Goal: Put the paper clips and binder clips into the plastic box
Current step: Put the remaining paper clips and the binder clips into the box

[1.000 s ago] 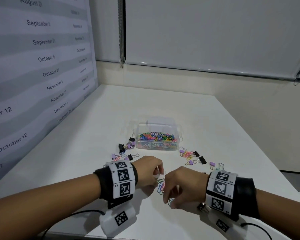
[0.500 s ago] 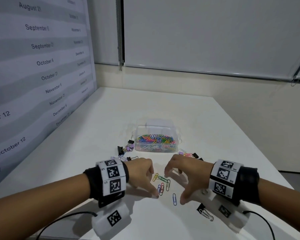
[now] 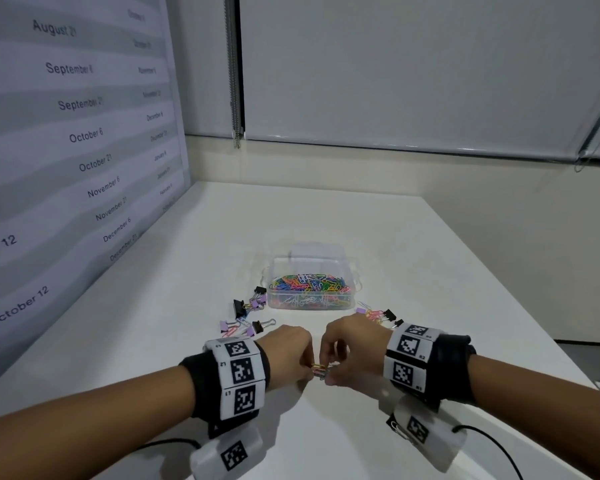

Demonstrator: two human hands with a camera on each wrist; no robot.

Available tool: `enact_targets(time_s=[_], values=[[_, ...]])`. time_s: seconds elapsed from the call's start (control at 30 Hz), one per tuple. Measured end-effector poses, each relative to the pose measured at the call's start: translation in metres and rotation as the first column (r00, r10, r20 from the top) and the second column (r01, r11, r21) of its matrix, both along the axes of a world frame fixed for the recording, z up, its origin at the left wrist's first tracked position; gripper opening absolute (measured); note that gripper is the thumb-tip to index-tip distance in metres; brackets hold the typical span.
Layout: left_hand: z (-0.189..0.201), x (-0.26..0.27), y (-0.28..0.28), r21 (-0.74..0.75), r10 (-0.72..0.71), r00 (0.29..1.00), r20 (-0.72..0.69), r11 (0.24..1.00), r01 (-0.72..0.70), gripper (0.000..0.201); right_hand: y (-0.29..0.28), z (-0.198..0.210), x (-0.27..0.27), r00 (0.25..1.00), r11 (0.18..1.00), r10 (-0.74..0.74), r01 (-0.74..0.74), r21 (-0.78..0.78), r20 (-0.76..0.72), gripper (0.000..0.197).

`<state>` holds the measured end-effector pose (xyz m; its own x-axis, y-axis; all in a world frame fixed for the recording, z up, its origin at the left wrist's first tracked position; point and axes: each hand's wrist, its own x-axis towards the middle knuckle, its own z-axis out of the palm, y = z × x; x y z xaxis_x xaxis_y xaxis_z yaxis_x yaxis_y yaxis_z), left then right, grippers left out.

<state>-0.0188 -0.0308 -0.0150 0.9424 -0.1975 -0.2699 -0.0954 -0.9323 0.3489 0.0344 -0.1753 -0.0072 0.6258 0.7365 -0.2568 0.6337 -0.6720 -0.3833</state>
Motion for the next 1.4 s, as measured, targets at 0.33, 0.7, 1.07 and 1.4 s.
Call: enact_targets(time_s=[0.33, 0.7, 1.07, 1.4], values=[[0.0, -0.001, 0.009, 0.073, -0.094, 0.995, 0.034, 0.993, 0.091, 0.022, 0.001, 0.008, 0.008, 0.999, 0.993, -0.016, 0.019, -0.115, 0.032, 0.01], [-0.003, 0.008, 0.02, 0.047, -0.076, 0.997, 0.03, 0.996, 0.075, 0.019, 0.024, 0.051, 0.069, 0.959, 0.982, -0.164, 0.136, 0.135, 0.233, 0.007], [0.008, 0.003, 0.028, 0.073, -0.112, 0.986, -0.122, 0.99, 0.121, 0.053, 0.02, 0.027, 0.063, 0.954, 0.979, -0.126, 0.075, 0.189, 0.273, 0.019], [0.003, 0.01, 0.019, -0.066, -0.08, 0.996, -0.049, 0.995, 0.077, 0.03, -0.01, 0.003, 0.029, 0.992, 0.998, -0.009, 0.016, -0.053, 0.124, 0.043]])
